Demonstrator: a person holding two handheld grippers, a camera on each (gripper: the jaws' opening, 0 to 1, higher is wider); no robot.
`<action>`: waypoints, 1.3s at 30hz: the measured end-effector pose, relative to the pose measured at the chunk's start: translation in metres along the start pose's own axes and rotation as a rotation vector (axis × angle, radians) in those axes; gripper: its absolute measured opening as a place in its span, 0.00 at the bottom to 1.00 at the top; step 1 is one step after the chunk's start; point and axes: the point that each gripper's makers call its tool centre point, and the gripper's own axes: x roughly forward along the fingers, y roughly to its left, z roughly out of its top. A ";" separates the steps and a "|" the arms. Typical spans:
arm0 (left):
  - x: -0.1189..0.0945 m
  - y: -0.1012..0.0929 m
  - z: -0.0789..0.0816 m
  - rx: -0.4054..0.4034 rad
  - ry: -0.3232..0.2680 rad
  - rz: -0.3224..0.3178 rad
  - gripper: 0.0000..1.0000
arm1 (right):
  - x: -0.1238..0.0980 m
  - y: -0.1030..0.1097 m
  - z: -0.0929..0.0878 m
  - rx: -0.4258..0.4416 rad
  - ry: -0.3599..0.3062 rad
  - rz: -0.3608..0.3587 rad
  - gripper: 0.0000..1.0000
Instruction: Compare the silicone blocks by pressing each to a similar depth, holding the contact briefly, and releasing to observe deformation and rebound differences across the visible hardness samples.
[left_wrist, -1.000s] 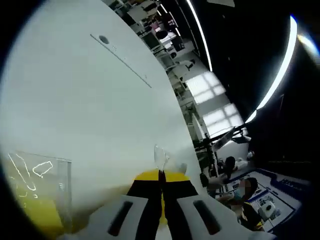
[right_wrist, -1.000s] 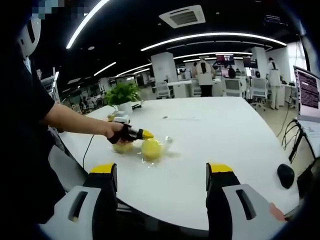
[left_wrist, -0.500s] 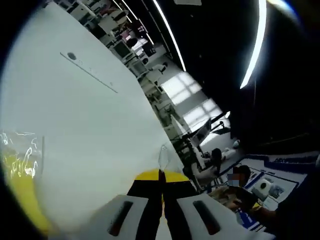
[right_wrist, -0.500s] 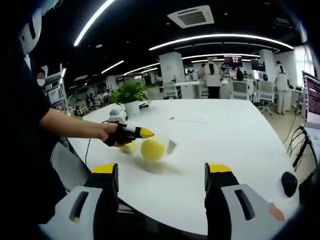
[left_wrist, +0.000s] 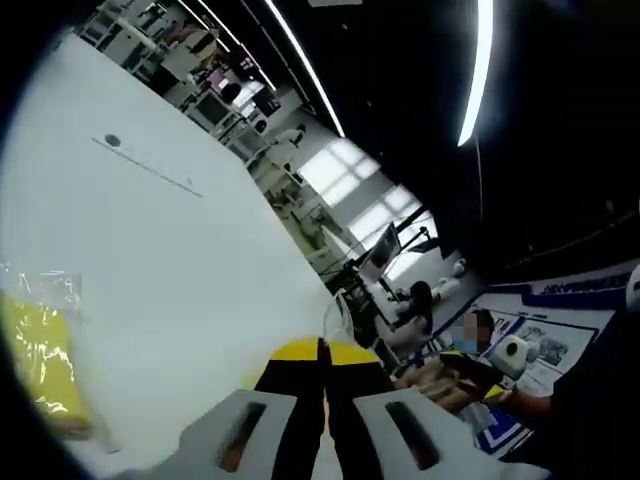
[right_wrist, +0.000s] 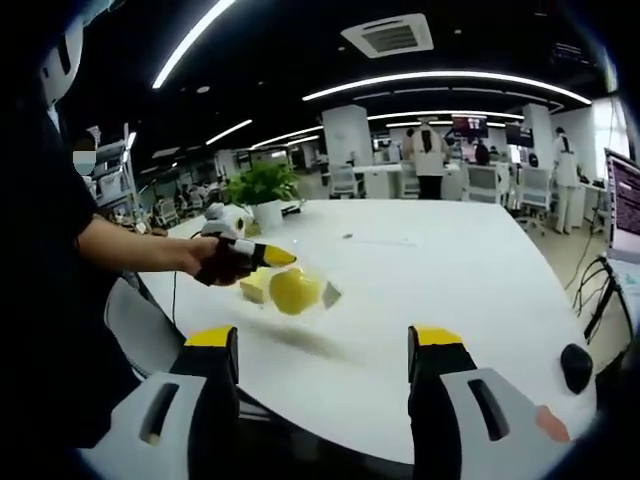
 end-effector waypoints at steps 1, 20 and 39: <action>-0.003 -0.003 0.003 0.007 -0.002 -0.005 0.00 | 0.000 0.000 0.000 0.000 0.001 0.002 0.63; -0.078 -0.077 0.115 0.204 -0.156 -0.049 0.00 | 0.040 0.029 0.010 -0.025 0.002 0.127 0.61; -0.106 -0.140 0.165 0.266 -0.204 -0.141 0.00 | 0.066 0.058 0.025 -0.078 0.014 0.224 0.59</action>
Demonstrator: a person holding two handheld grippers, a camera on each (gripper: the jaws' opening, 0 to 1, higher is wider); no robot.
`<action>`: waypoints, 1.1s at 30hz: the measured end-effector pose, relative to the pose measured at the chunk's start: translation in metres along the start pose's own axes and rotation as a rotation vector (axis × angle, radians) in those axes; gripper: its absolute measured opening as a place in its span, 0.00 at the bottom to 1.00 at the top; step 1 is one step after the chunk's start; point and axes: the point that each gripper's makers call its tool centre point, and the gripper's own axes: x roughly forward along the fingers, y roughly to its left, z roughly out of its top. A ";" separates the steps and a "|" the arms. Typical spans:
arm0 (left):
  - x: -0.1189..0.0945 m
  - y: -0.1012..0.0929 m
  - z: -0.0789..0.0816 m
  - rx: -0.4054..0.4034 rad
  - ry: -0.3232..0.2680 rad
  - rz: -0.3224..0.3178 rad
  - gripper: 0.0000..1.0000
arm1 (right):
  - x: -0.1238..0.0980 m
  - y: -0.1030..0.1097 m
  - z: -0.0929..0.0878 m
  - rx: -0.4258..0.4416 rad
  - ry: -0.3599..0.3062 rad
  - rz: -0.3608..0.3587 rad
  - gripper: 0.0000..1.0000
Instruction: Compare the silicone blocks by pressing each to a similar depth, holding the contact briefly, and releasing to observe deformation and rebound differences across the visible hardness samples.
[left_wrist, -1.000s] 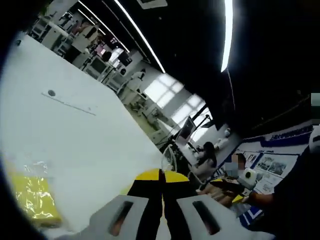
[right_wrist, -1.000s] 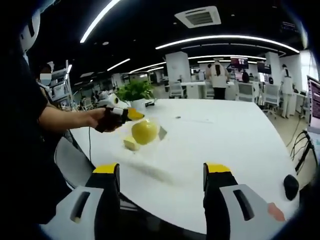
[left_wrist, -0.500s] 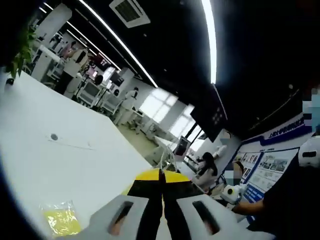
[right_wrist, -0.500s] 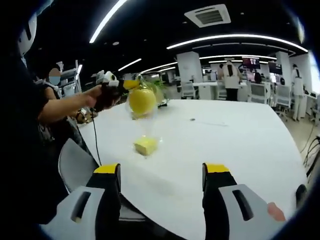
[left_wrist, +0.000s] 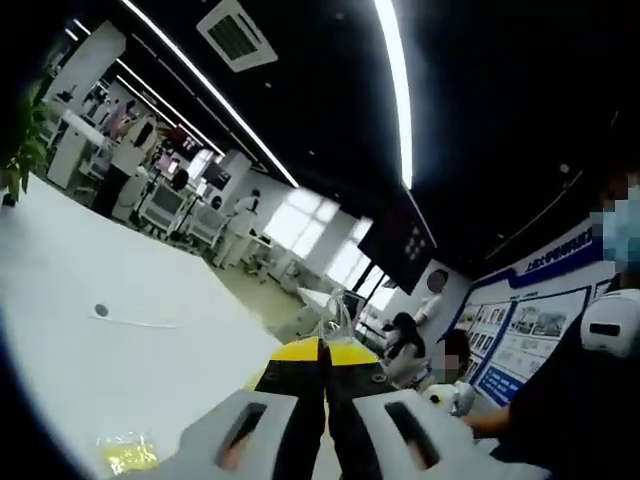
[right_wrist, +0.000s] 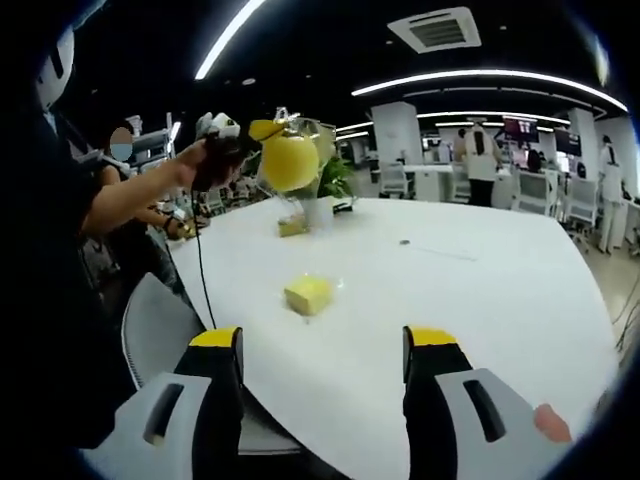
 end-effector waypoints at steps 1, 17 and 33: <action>0.002 -0.005 0.003 -0.003 -0.005 -0.012 0.00 | 0.001 0.000 0.001 -0.002 -0.001 0.002 0.59; 0.014 -0.035 0.010 -0.008 0.003 -0.089 0.00 | 0.036 0.002 0.088 -0.051 -0.150 0.159 0.59; 0.024 -0.050 0.015 -0.024 -0.003 -0.142 0.00 | 0.095 0.024 0.182 -0.066 -0.312 0.390 0.55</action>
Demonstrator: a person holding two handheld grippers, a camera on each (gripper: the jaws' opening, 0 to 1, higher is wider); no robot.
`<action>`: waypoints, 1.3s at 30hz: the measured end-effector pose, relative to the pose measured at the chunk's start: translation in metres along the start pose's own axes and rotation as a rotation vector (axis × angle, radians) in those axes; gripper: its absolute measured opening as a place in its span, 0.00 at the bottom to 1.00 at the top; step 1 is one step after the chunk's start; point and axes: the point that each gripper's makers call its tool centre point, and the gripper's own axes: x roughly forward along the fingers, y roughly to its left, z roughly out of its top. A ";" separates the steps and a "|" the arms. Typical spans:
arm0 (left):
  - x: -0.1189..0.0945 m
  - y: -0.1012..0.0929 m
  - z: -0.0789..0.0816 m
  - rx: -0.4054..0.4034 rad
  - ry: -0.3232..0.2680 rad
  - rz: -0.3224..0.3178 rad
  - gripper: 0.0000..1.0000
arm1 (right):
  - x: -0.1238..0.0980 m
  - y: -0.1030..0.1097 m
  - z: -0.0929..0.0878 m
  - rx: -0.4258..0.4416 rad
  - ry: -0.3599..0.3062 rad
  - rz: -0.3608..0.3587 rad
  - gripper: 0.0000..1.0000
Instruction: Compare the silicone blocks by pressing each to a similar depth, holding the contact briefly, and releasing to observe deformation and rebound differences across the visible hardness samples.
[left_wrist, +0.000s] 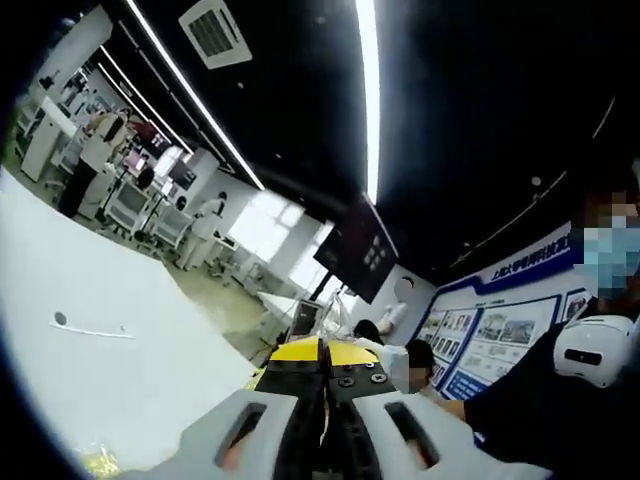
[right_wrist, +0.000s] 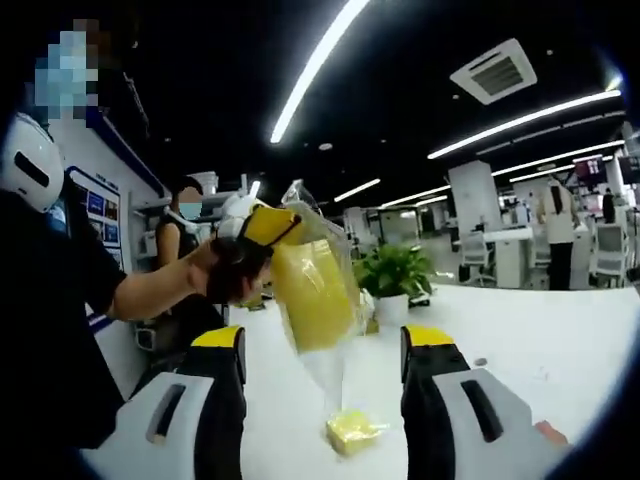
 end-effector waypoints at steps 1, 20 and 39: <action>0.000 0.000 0.001 -0.003 -0.005 0.001 0.00 | 0.003 0.001 0.001 0.004 0.004 0.016 0.54; 0.002 -0.001 0.002 -0.035 -0.043 -0.023 0.00 | 0.035 0.008 0.010 0.032 -0.004 0.126 0.33; -0.002 0.004 0.005 -0.055 -0.070 -0.016 0.00 | 0.037 0.012 0.013 0.099 -0.007 0.128 0.13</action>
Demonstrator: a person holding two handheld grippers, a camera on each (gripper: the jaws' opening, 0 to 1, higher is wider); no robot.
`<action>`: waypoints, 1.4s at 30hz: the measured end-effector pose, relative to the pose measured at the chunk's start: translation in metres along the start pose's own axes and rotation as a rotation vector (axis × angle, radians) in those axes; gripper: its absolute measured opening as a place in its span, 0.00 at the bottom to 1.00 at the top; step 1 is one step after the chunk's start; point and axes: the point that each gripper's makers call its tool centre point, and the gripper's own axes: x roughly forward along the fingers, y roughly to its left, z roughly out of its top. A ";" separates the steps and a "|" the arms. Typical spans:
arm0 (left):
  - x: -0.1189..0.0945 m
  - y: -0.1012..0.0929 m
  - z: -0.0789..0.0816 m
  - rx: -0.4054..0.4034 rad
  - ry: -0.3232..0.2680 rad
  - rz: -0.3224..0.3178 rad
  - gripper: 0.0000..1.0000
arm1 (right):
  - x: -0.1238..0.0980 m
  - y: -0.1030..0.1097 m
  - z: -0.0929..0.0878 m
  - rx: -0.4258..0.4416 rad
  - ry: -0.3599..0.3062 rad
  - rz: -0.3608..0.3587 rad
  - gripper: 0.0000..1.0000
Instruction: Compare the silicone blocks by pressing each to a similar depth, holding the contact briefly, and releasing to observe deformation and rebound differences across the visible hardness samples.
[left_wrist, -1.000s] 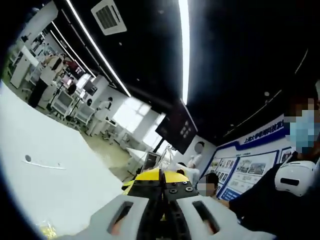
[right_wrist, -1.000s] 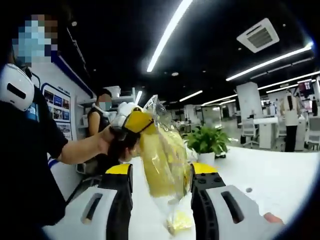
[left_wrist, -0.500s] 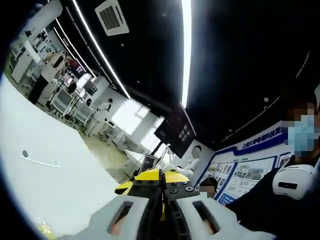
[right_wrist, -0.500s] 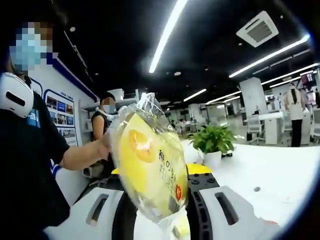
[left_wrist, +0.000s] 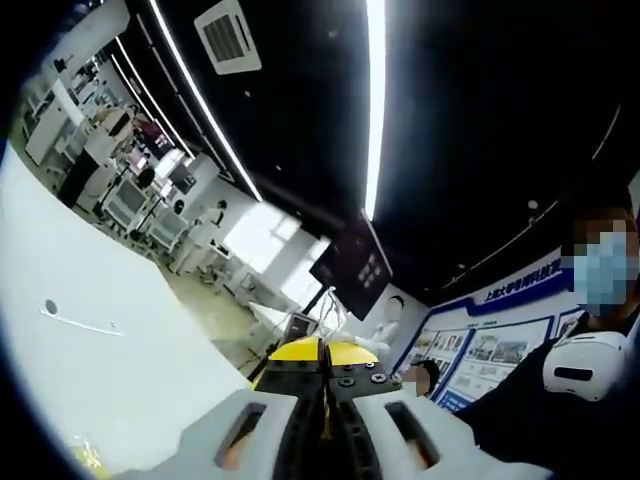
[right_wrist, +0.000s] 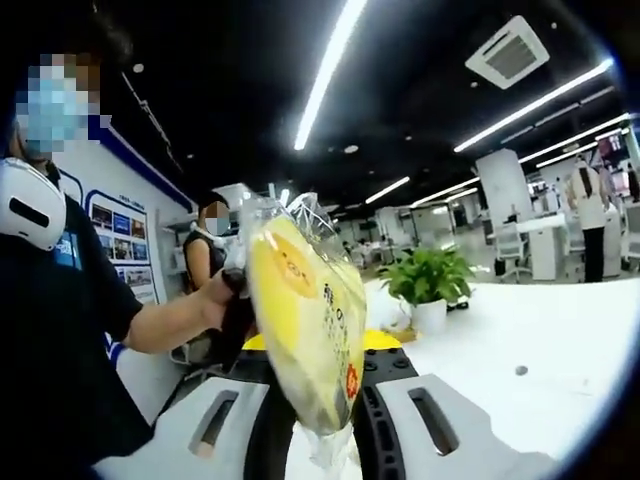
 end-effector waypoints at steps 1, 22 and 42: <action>0.000 0.001 0.000 -0.002 -0.003 0.001 0.00 | 0.000 0.000 0.000 -0.002 0.001 -0.004 0.12; 0.001 0.000 0.000 -0.018 -0.029 0.004 0.00 | -0.002 0.002 0.000 0.023 -0.014 -0.009 0.15; 0.003 -0.006 0.002 -0.028 -0.041 -0.012 0.00 | -0.006 0.008 0.006 0.057 -0.066 0.012 0.25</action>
